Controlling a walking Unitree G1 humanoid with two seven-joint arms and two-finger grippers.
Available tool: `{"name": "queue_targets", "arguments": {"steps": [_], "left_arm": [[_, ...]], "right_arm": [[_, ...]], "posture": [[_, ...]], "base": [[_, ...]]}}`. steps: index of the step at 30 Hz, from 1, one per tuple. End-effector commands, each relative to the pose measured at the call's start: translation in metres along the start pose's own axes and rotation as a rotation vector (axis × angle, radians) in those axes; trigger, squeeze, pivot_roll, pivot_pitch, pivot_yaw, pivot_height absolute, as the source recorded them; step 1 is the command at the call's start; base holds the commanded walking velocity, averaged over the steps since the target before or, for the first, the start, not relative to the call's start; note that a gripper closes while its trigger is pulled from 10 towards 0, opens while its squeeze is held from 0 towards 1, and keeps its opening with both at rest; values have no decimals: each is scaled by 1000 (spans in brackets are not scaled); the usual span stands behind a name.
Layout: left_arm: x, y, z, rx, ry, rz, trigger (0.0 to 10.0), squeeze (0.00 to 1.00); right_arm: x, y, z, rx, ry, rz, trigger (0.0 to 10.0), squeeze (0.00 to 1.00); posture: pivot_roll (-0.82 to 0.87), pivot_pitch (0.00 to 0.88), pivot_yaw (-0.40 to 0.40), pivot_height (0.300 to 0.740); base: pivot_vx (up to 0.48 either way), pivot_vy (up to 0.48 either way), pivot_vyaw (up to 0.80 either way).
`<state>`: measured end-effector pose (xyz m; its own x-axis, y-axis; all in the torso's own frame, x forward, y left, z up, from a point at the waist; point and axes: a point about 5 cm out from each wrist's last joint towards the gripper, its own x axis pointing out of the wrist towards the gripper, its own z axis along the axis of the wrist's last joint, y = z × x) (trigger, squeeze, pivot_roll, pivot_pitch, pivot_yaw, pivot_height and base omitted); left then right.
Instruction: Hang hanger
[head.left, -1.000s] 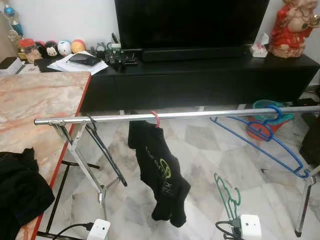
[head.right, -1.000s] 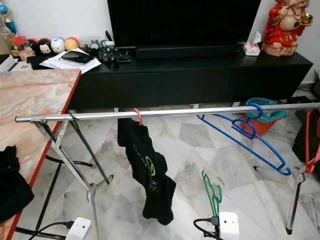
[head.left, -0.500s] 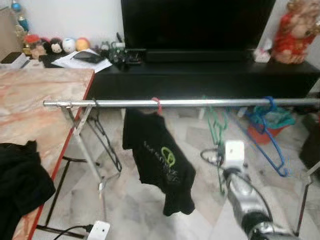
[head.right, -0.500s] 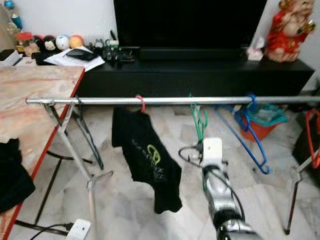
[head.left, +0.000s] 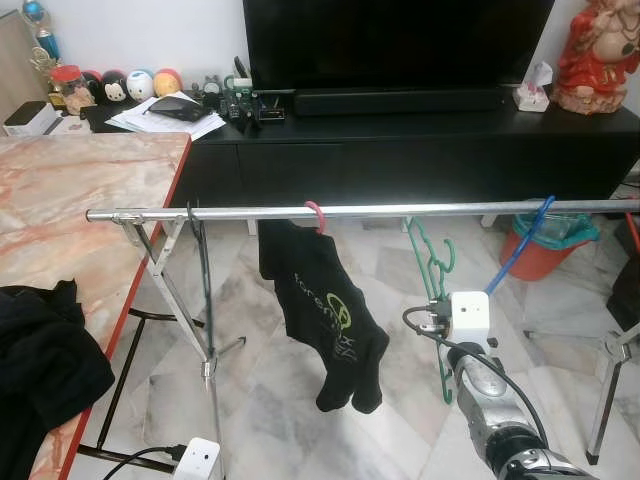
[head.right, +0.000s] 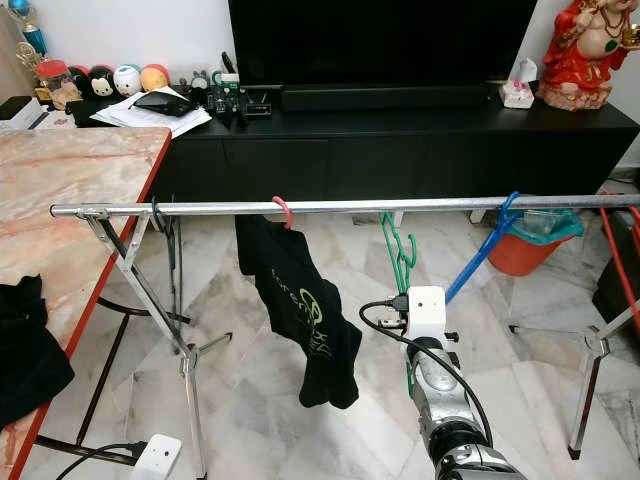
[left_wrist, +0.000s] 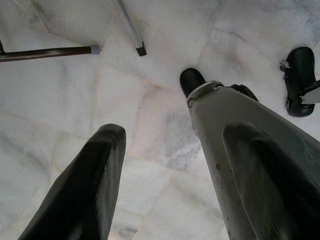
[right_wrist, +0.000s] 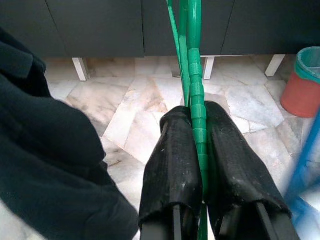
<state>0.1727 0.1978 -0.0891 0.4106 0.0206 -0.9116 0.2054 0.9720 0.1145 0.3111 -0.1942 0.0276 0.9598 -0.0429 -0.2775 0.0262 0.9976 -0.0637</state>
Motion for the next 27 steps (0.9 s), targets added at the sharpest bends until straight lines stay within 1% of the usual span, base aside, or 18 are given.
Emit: {"name": "queue_targets", "arguments": {"steps": [1, 6, 10, 11, 14, 18, 19, 23, 27], "left_arm": [[0, 1, -3, 15, 9, 9, 10000, 0], [0, 1, -3, 16, 9, 11, 10000, 0], [0, 1, -2, 16, 7, 12, 10000, 0], [0, 1, -2, 16, 7, 12, 10000, 0], [0, 1, -2, 14, 8, 13, 10000, 0], [0, 1, -2, 14, 8, 13, 10000, 0], [0, 1, -2, 14, 8, 13, 10000, 0], [0, 1, -1, 14, 8, 11, 10000, 0], [0, 0, -1, 14, 7, 11, 10000, 0]], "right_arm": [[6, -4, 16, 7, -43, -7, 10000, 0], [10, -7, 25, 1, -60, -12, 10000, 0], [17, -9, 41, -2, -87, -18, 10000, 0], [17, -9, 41, -2, -87, -18, 10000, 0], [22, -8, 52, -8, -91, -13, 10000, 0], [26, -7, 57, -30, -73, -6, 10000, 0], [28, -7, 62, -24, -67, -9, 10000, 0], [33, -6, 68, -38, -6, -6, 10000, 0], [36, -4, 73, -46, 6, 3, 10000, 0]], "posture": [[-152, 0, 5, 740], [-152, 0, 5, 740], [-149, 0, 8, 740], [-149, 0, 8, 740], [-144, 0, 6, 740], [-140, 0, 6, 740], [-140, 0, 5, 740], [-139, 0, 5, 740], [-135, 0, 3, 740]], "base": [[0, 0, 0], [0, 0, 0], [0, 0, 0], [0, 0, 0], [0, 0, 0], [0, 0, 0], [0, 0, 0], [0, 0, 0], [0, 0, 0]]}}
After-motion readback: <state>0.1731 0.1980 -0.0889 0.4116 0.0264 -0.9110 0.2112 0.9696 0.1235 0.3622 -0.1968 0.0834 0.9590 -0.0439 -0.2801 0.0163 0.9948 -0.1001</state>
